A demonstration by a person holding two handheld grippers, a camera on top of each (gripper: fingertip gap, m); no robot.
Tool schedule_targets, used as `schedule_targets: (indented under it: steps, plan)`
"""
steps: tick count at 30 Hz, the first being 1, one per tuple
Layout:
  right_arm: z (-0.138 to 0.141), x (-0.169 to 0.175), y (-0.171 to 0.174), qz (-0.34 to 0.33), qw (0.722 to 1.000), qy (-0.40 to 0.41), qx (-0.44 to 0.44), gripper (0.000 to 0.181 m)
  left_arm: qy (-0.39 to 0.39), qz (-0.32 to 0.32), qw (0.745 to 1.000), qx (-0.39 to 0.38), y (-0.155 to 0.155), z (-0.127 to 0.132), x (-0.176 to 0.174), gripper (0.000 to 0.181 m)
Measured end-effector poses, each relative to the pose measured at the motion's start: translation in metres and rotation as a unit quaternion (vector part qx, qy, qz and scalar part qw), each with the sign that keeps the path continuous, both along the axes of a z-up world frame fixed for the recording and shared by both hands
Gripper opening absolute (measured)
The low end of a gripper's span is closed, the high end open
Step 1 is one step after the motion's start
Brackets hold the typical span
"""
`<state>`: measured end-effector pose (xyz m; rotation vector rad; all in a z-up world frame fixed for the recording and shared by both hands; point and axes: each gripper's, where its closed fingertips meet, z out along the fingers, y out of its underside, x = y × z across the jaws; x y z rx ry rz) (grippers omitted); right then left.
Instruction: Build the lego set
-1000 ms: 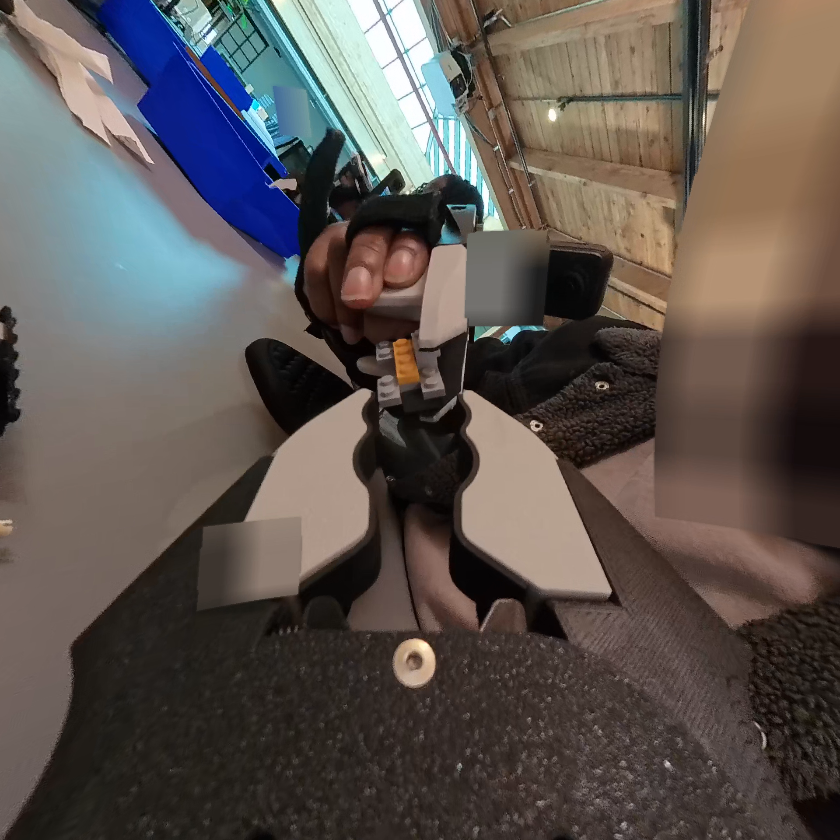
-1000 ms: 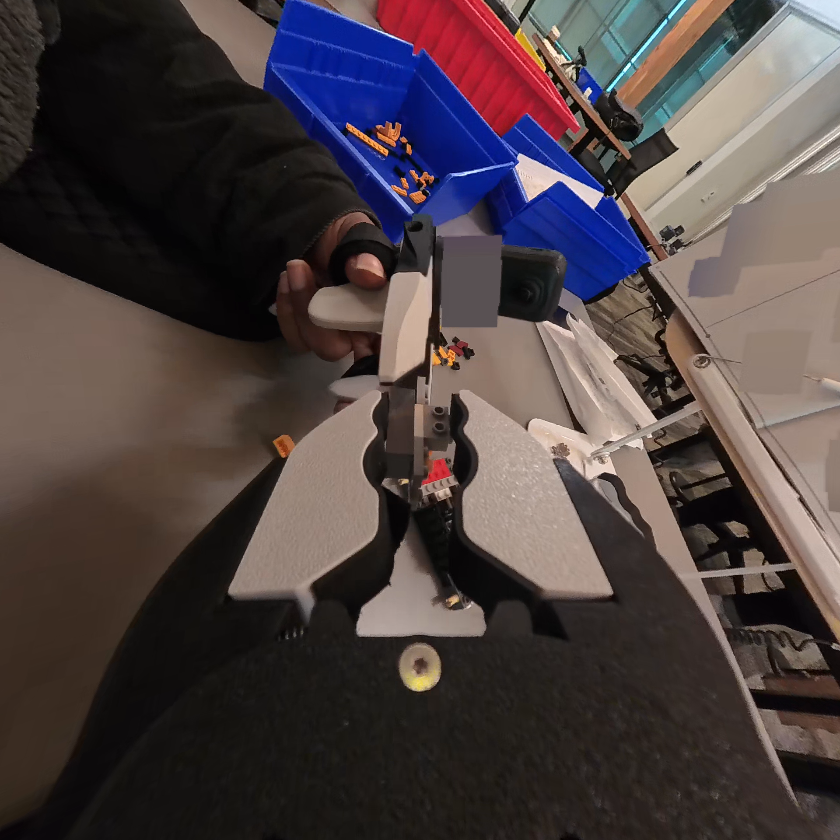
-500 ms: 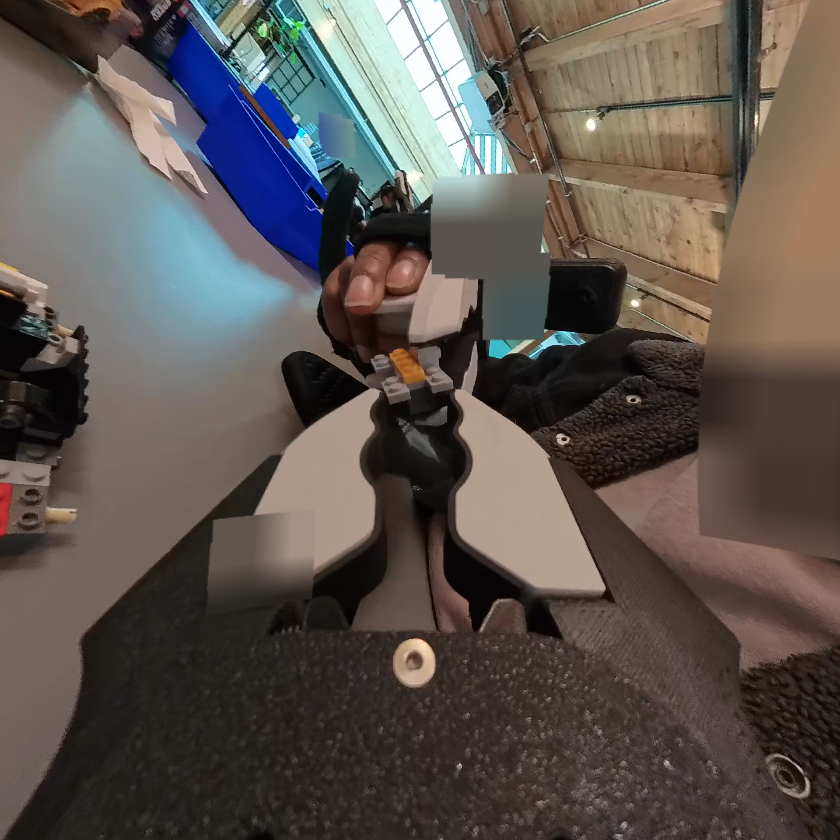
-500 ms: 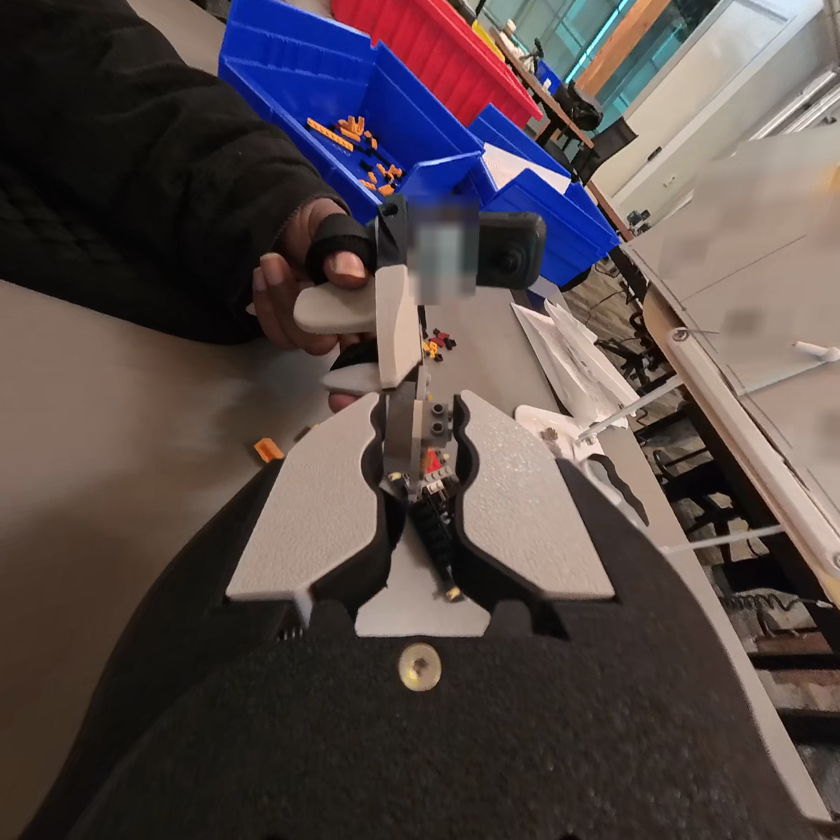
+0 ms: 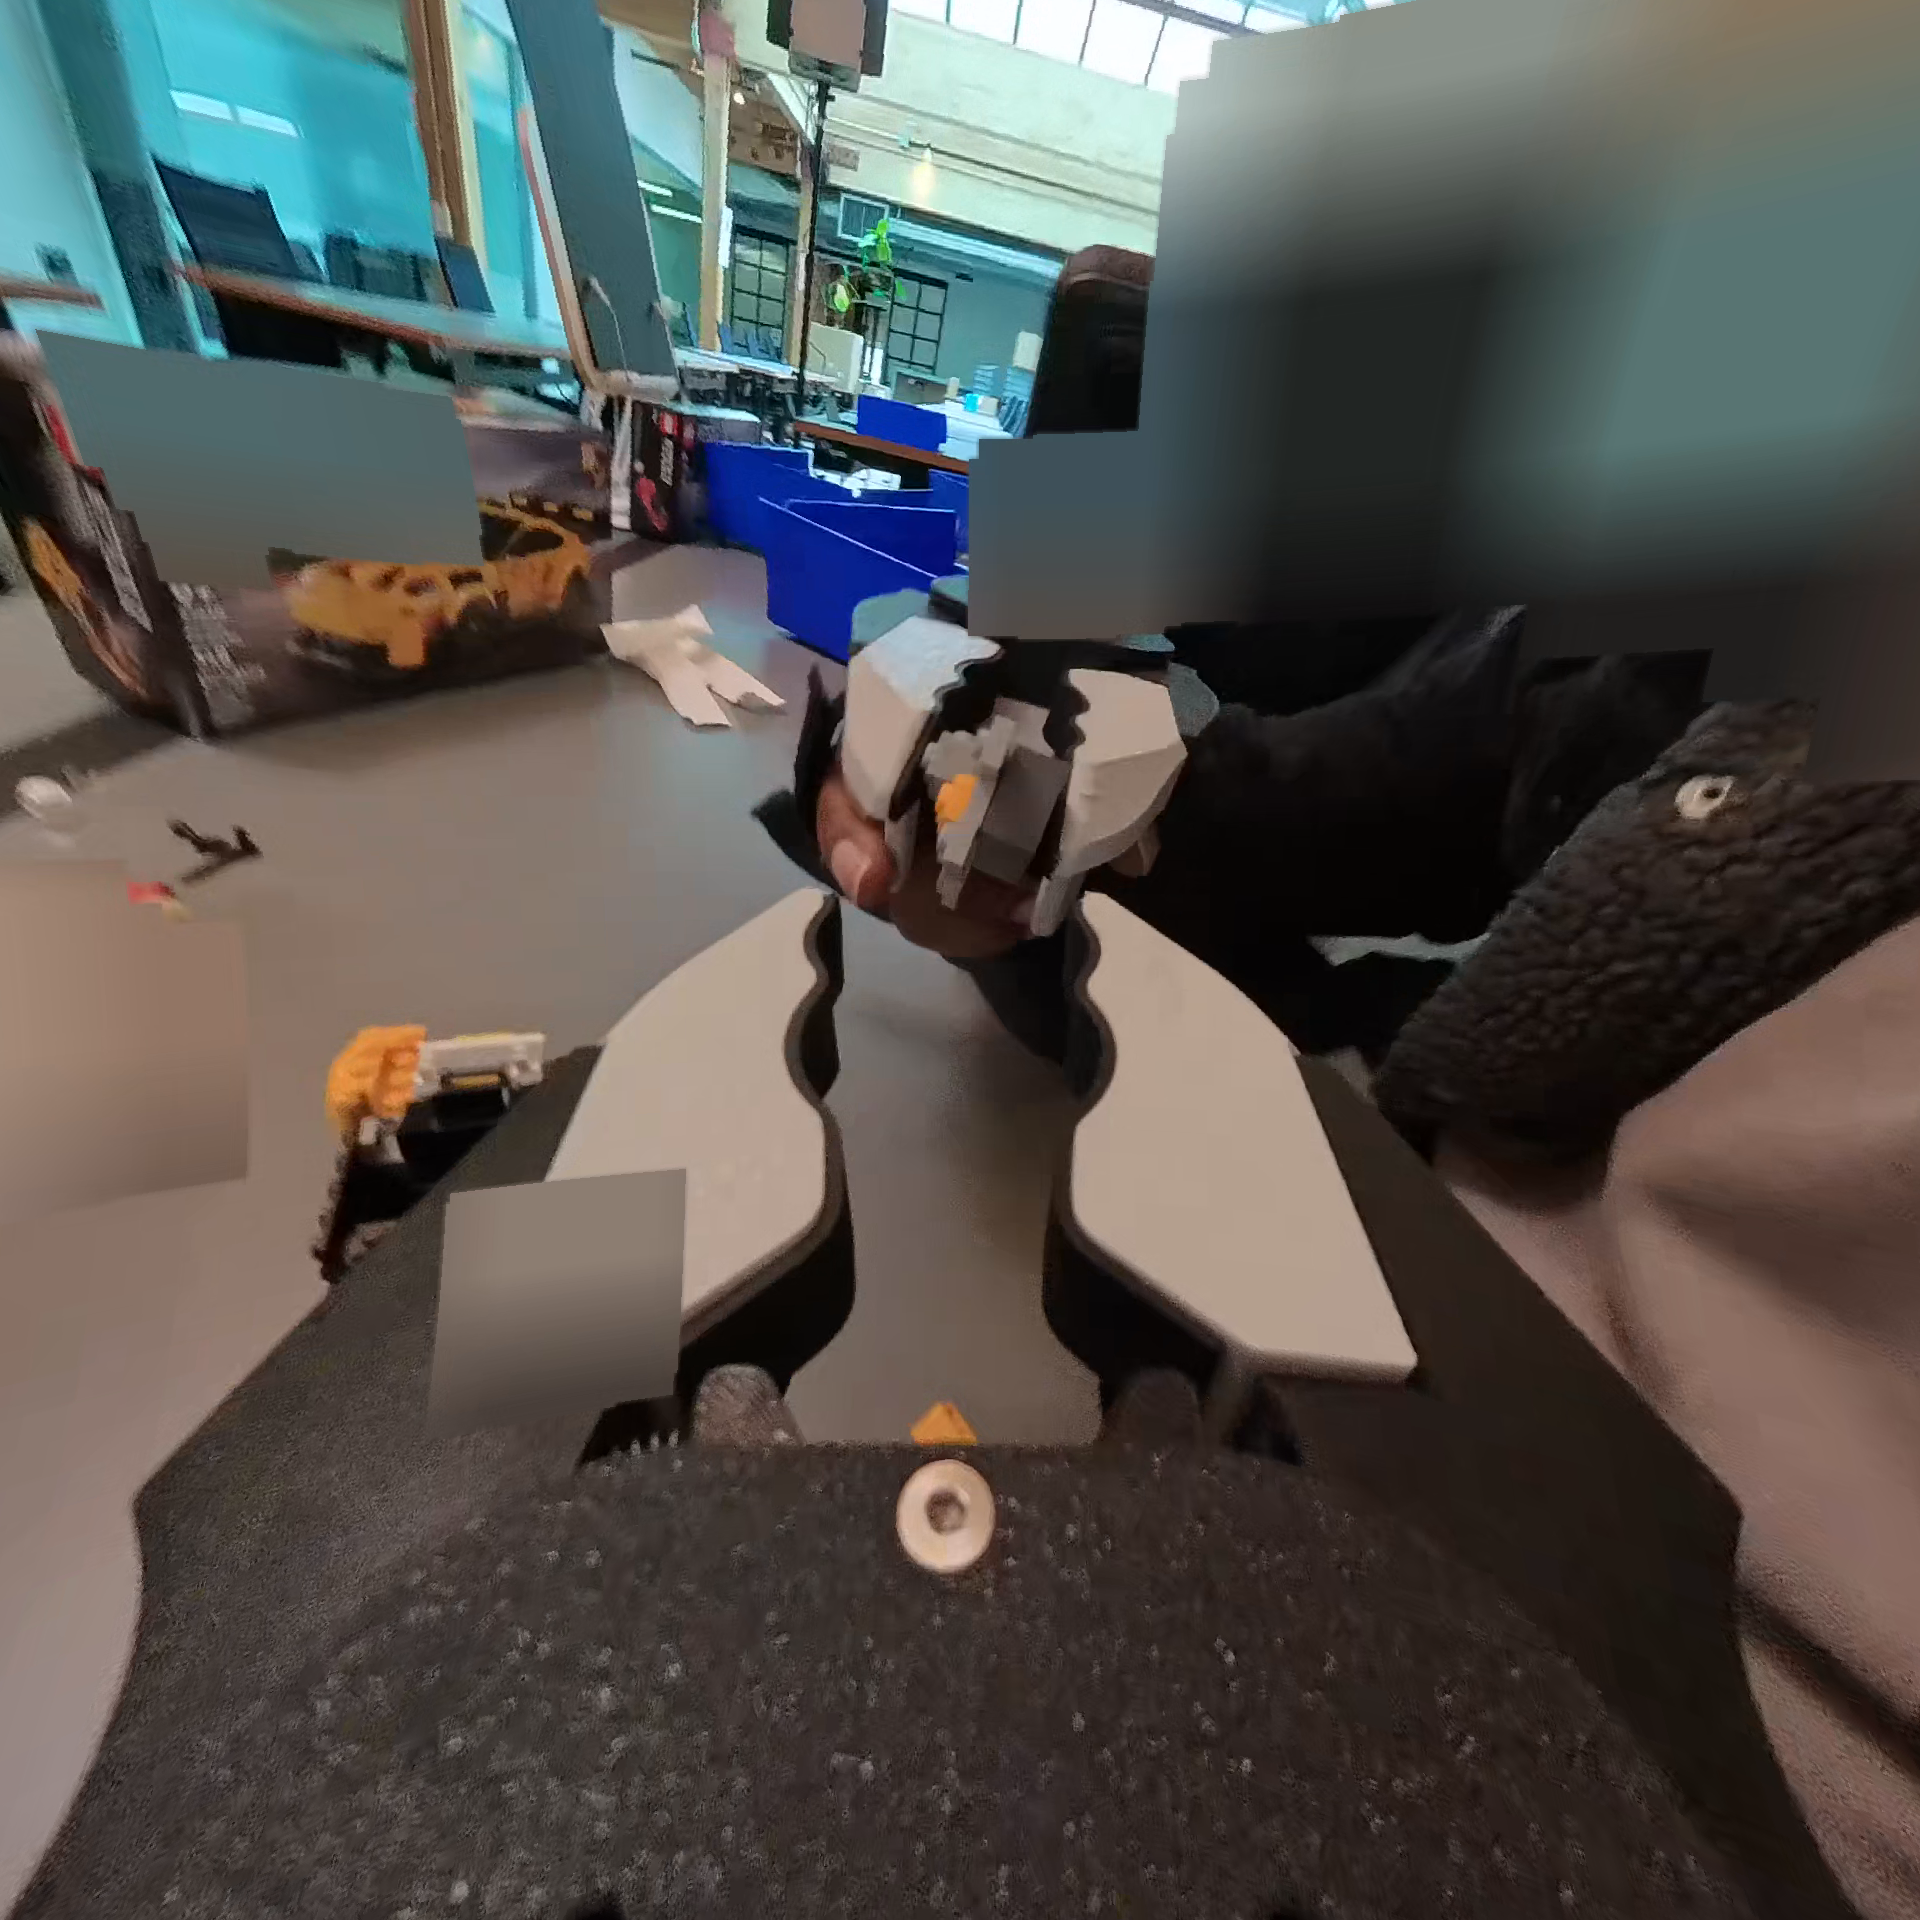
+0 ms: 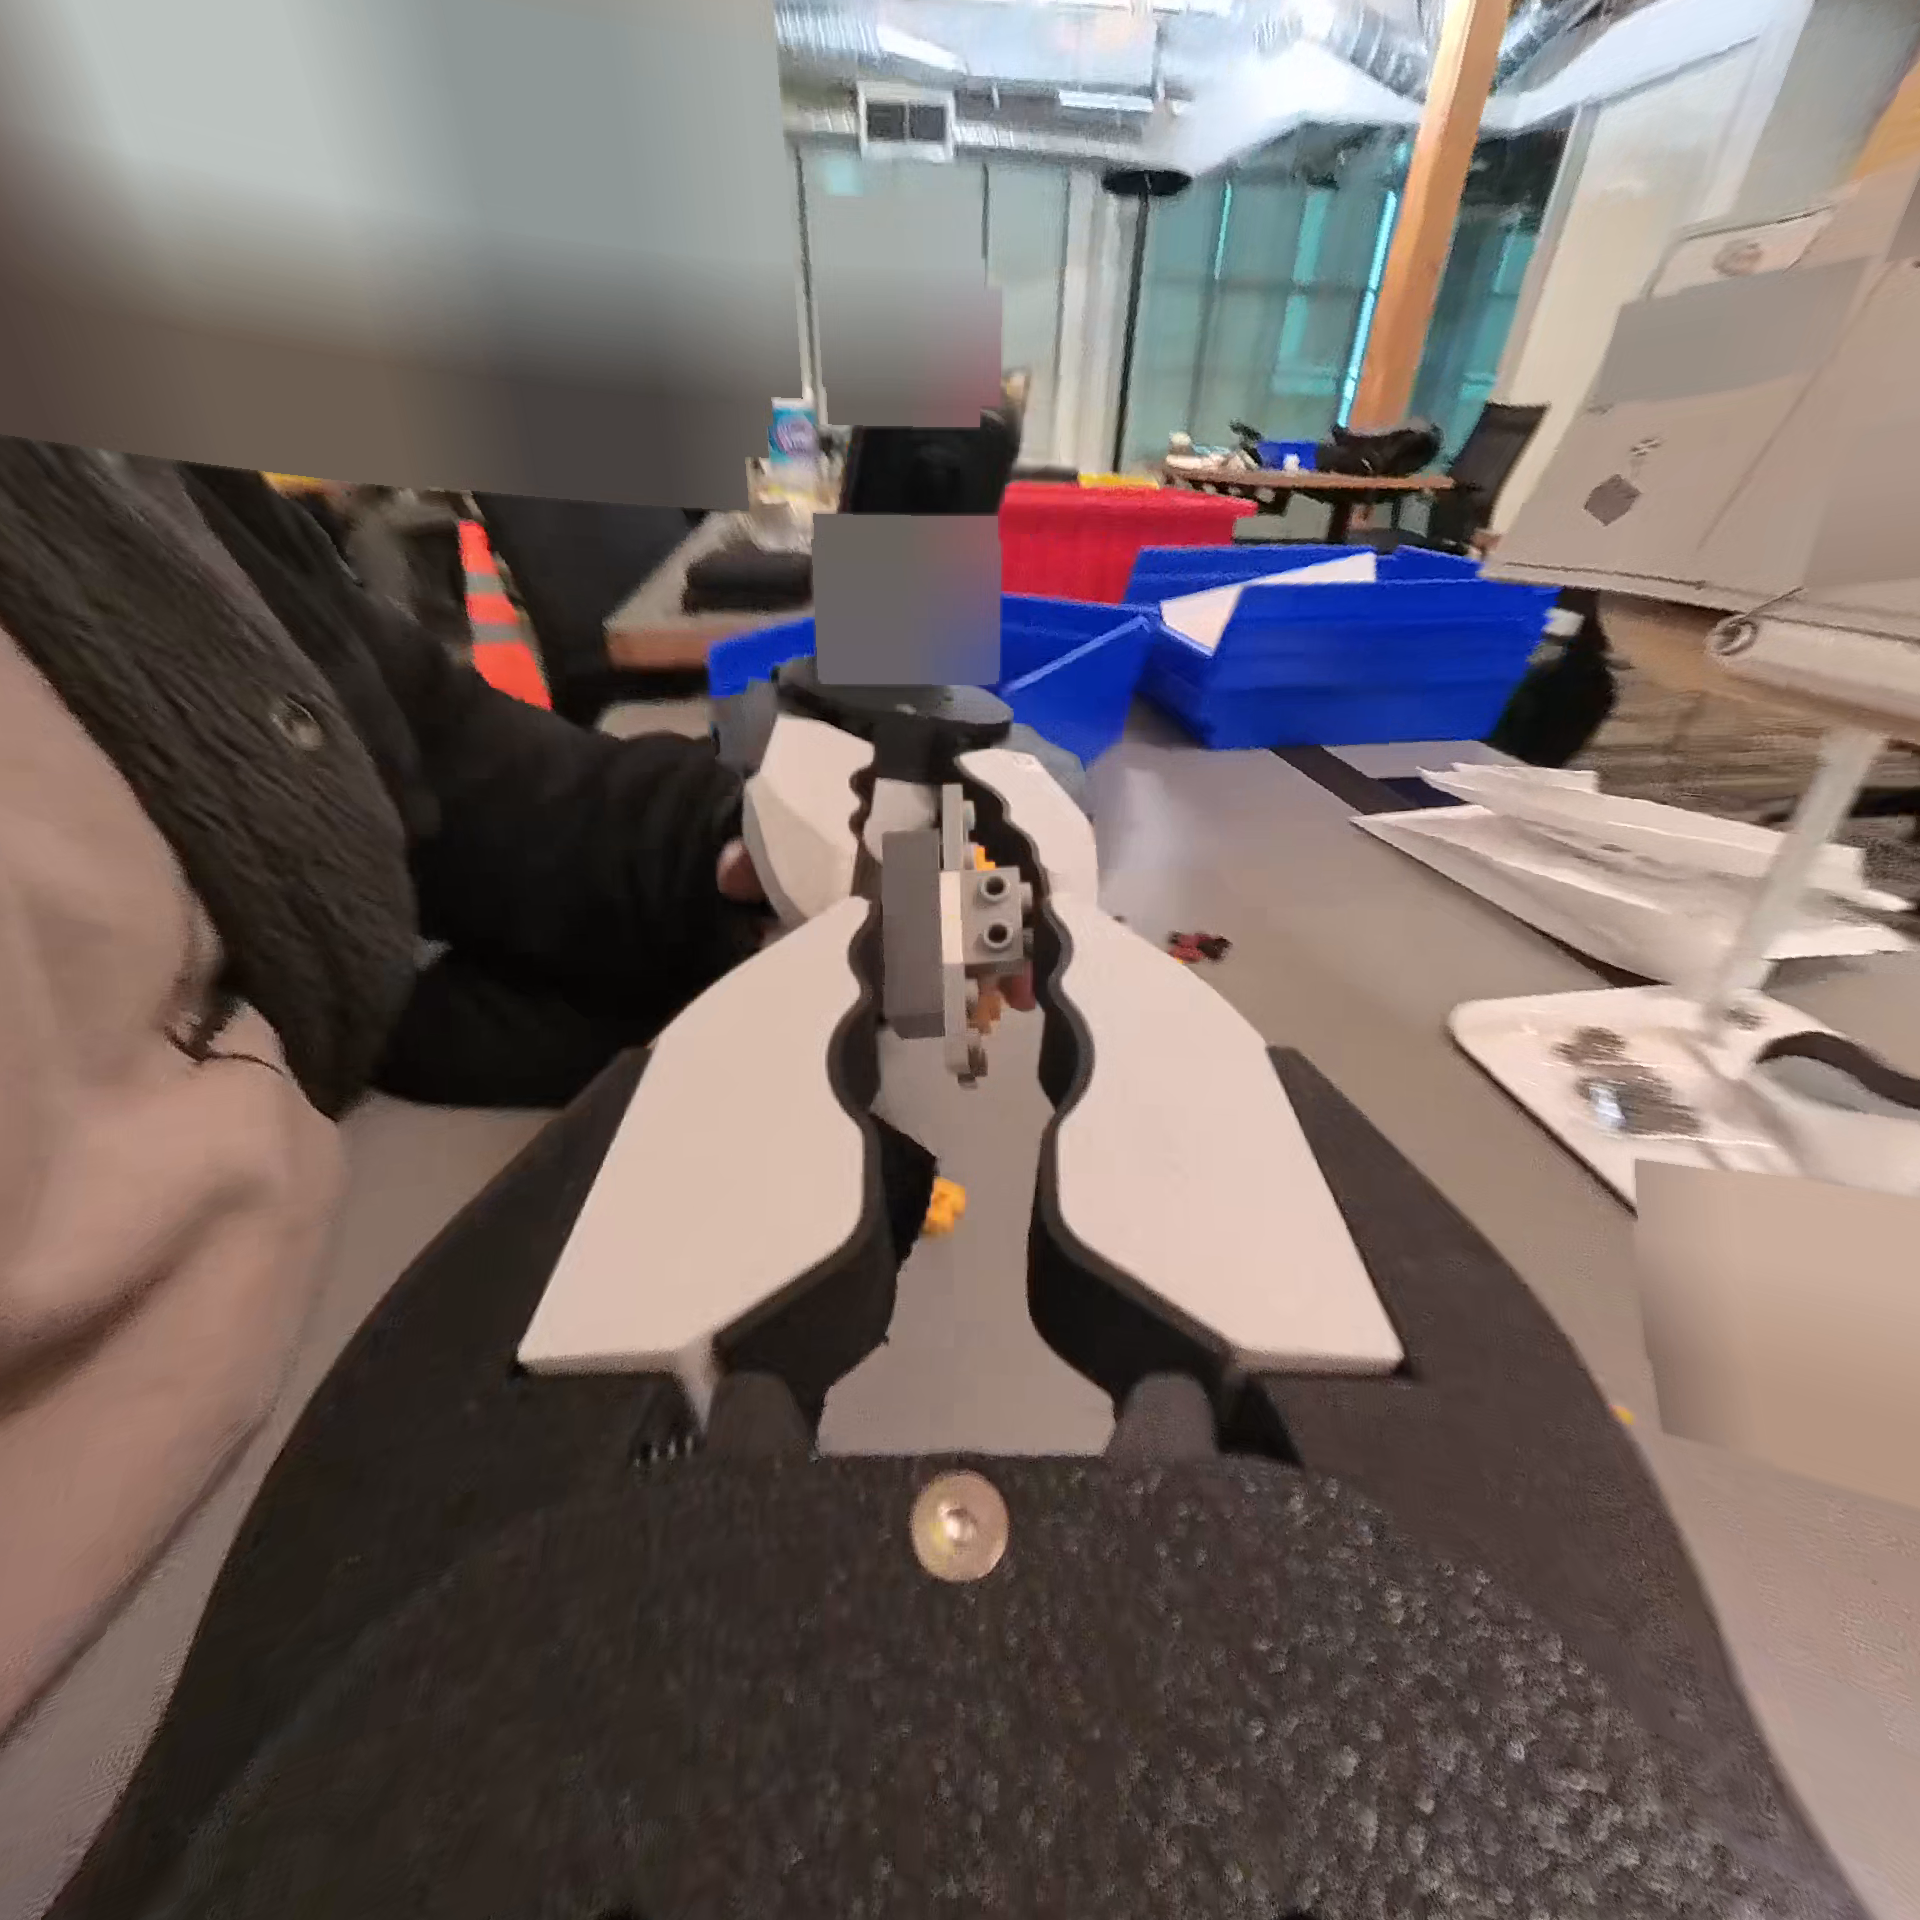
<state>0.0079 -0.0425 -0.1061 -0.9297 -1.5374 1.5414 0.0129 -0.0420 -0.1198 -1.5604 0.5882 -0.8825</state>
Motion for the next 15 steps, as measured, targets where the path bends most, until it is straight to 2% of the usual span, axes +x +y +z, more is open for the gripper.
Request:
schedule_targets:
  steps: [4, 5, 6, 7, 11, 15]
  plan:
    - [0.003, 0.000, -0.008, 0.027, 0.999, 0.020, -0.040, 0.027, 0.040, 0.002, 0.997, 0.066, -0.009, 0.008, 0.008, 0.020]
    - [0.004, 0.001, -0.010, 0.034, 0.998, 0.025, -0.036, 0.027, 0.046, 0.004, 0.996, 0.071, -0.010, 0.008, 0.008, 0.017]
    - [0.002, 0.002, -0.013, 0.044, 0.998, 0.025, -0.024, 0.027, 0.053, 0.011, 0.996, 0.078, -0.010, 0.009, 0.007, 0.005]
    - [-0.002, 0.003, -0.016, 0.046, 0.999, 0.024, -0.007, 0.027, 0.056, 0.009, 0.994, 0.089, -0.012, 0.010, 0.007, 0.004]
    - [-0.002, 0.005, -0.018, 0.052, 0.998, 0.029, 0.011, 0.027, 0.078, 0.008, 0.991, 0.108, -0.014, 0.010, 0.009, 0.005]
    - [0.000, 0.007, -0.019, 0.058, 0.998, 0.037, 0.004, 0.027, 0.069, 0.005, 0.989, 0.130, -0.018, 0.016, 0.010, 0.020]
